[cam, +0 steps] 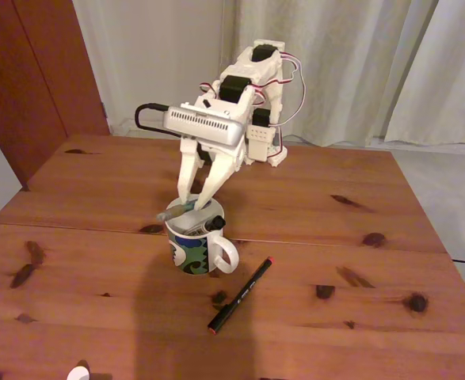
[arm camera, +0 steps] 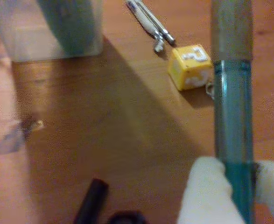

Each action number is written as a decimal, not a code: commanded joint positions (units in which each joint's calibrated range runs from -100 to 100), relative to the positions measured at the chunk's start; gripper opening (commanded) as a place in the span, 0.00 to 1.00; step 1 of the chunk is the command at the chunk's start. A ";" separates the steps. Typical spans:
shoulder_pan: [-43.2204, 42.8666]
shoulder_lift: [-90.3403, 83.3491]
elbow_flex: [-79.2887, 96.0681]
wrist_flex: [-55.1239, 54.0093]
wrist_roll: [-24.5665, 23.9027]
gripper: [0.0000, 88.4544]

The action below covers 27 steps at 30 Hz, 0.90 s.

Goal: Clean up the desk and place the pens and markers into the cup

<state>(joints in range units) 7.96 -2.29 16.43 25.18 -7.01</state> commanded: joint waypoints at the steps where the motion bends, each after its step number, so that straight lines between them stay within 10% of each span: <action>1: -0.04 0.01 -4.17 -1.22 -0.27 0.01; 27: -0.04 0.84 4.76 -1.13 -0.17 0.01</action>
<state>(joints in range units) 7.88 -1.02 21.19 25.18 -7.01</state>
